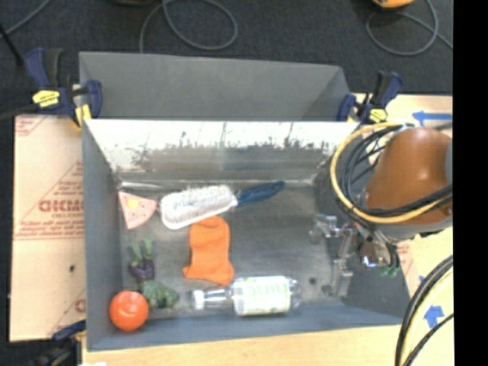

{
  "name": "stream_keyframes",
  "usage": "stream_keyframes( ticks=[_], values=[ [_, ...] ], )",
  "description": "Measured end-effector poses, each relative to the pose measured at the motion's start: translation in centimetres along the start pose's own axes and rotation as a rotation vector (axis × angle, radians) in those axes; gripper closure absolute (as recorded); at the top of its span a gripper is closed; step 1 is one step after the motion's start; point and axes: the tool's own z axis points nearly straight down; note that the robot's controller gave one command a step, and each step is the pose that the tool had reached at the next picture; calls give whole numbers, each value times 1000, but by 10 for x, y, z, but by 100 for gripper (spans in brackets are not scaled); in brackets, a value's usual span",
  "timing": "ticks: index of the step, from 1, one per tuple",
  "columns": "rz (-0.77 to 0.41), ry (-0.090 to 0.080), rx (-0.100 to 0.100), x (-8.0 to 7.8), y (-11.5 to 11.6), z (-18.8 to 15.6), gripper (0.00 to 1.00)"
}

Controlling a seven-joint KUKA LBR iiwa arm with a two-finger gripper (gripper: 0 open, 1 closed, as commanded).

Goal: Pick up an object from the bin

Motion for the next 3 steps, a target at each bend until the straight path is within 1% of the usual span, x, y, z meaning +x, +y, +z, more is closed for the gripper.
stream_keyframes(
  ticks=[1, 2, 3],
  values=[
    [-102, -1, 1, -10, 30, 42, 0],
    [-157, 0, -1, -5, 77, 32, 0],
    [-348, -1, 2, -5, 96, 42, 0]
  ],
)
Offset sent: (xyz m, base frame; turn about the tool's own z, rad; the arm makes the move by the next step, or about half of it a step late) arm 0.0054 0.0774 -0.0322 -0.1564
